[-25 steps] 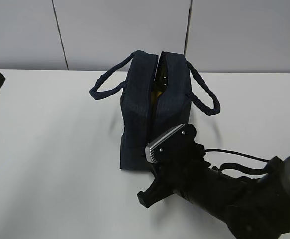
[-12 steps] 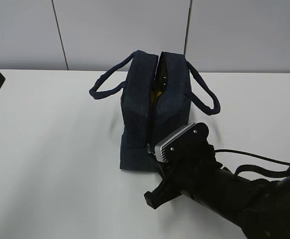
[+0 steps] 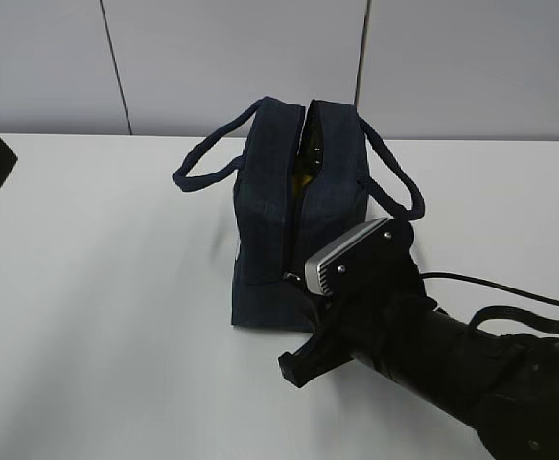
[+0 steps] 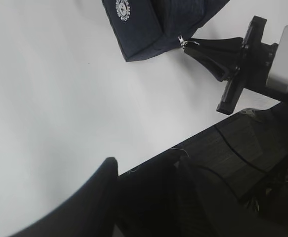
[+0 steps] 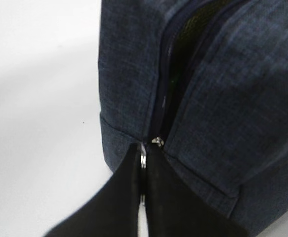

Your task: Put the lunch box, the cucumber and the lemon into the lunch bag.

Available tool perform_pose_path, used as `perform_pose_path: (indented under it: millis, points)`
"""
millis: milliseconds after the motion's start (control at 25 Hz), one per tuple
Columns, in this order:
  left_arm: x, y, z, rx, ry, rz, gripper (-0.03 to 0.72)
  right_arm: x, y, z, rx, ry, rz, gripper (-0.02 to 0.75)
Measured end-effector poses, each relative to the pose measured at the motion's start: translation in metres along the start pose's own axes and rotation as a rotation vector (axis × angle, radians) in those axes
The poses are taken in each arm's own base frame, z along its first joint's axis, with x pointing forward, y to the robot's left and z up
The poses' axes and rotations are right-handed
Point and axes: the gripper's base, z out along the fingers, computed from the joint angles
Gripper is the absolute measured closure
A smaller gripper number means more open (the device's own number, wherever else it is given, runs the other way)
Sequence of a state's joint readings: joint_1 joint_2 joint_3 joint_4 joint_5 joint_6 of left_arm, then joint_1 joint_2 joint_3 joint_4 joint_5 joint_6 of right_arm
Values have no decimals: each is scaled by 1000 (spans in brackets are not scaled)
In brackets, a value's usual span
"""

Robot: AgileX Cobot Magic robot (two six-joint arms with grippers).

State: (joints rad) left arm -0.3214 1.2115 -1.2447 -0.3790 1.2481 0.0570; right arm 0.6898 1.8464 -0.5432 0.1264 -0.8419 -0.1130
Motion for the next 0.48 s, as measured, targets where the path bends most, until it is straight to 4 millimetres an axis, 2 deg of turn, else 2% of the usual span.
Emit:
perform_pose_path:
  millis: [480]
  points:
    - [-6,5,14,-2,46,31,421,-23,-2,-14,1,-77,8,738]
